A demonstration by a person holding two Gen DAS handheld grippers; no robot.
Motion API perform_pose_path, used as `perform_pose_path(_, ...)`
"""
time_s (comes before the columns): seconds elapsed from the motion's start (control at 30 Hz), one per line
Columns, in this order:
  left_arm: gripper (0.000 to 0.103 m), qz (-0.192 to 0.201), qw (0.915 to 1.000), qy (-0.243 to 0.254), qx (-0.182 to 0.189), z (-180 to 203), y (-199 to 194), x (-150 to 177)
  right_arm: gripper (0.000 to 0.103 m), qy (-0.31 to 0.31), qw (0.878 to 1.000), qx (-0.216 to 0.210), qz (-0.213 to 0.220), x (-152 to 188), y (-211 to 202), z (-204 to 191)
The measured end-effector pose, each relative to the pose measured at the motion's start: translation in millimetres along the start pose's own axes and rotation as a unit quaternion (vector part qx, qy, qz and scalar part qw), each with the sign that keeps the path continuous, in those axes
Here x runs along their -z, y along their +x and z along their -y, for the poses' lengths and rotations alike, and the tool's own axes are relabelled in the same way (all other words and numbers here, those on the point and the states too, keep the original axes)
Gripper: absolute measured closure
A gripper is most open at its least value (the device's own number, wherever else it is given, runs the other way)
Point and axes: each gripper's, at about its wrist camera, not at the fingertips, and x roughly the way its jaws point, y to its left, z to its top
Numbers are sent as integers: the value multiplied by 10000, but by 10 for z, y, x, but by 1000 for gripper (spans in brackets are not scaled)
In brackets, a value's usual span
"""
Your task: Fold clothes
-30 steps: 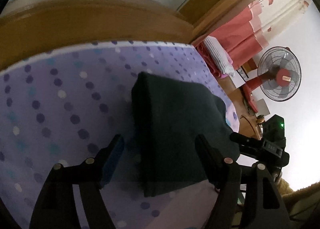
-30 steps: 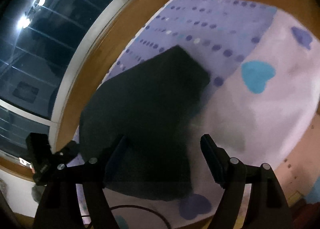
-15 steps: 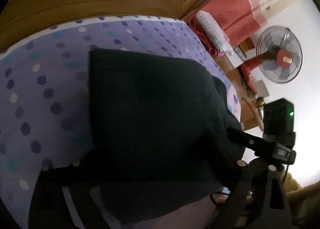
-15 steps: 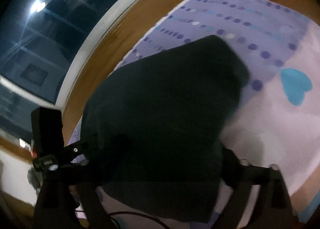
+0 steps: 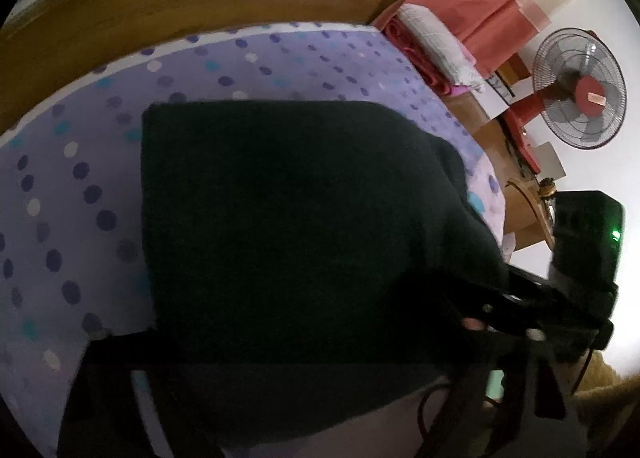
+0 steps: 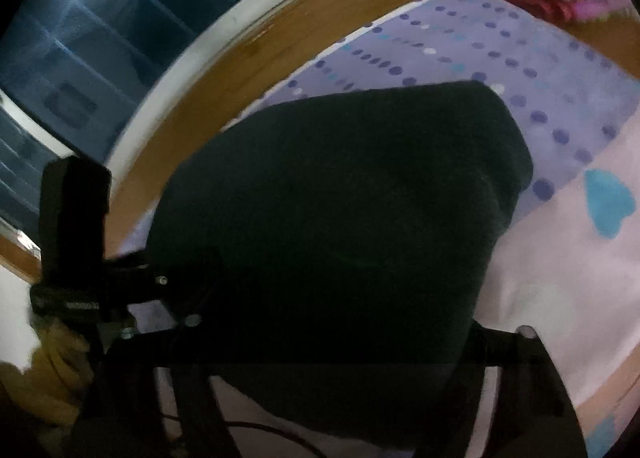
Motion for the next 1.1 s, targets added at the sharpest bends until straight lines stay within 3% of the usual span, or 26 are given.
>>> perform_pose_path(0.2, 43, 348, 9992, -217, 20, 91, -225, 53, 48, -104, 9996, -163, 182, 14, -125, -28)
perform_pose_path(0.37, 43, 642, 9971, -395, -115, 152, -431, 166, 48, -480, 9980, -322, 251, 30, -254, -160)
perform_pose_path(0.57, 43, 1129, 9902, -606, -564, 192, -769, 436, 48, -1167, 9911, -591, 224, 37, -245, -385)
perform_pose_path(0.8, 44, 1585, 9761, -999, -1103, 68, -1190, 814, 48, -1876, 9762, -1091, 6, 240, -98, -921)
perform_pose_path(1.1, 44, 2215, 9474, -1605, -1661, -403, -1970, 1538, 48, -2854, 9436, -1657, -261, 565, 116, -1763)
